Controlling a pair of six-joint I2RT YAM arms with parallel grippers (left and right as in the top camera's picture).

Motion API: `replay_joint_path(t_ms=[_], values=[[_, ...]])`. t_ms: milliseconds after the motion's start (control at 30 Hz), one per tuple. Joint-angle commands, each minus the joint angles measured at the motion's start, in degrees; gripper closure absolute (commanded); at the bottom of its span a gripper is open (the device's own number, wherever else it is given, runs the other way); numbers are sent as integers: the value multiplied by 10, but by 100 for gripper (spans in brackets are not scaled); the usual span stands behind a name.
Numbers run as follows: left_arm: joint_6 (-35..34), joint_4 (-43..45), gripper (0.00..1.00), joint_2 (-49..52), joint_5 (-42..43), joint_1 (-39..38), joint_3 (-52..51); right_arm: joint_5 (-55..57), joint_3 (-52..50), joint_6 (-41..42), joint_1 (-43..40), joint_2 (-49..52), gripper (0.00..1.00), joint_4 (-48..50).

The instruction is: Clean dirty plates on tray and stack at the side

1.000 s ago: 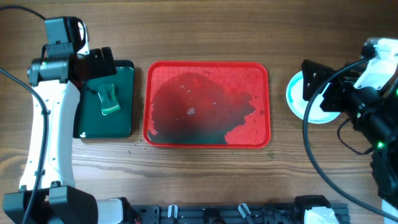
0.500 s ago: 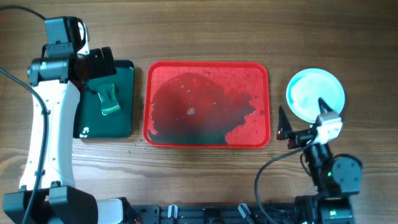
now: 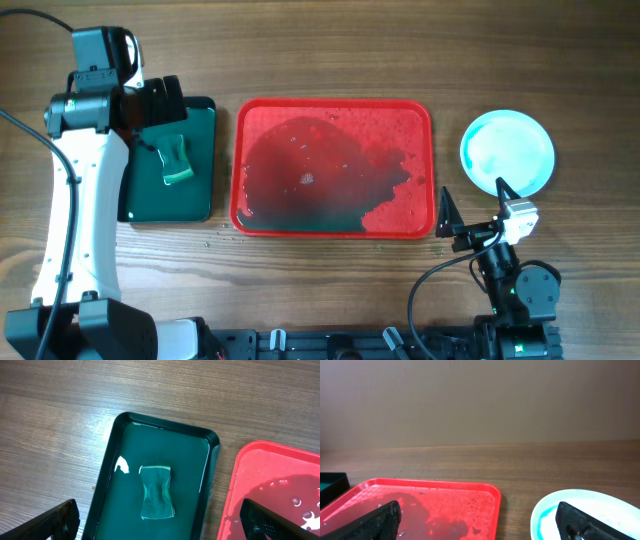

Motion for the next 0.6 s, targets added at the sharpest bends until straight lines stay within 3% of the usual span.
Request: replay_joint_path(t_ms=[0, 333, 400, 467, 567], values=[[2, 1, 0, 4, 5, -1, 2, -2, -1, 11, 2, -2, 0, 2], [3, 1, 0, -15, 3, -1, 2, -2, -1, 11, 2, -2, 0, 2], [2, -12, 0, -68, 10, -2, 0, -2, -1, 12, 2, -2, 0, 2], [0, 16, 0, -158, 77, -2, -45, -2, -1, 12, 2, -2, 0, 2], [-55, 131, 0, -290, 103, -2, -175, -2, -1, 12, 2, -2, 0, 2]])
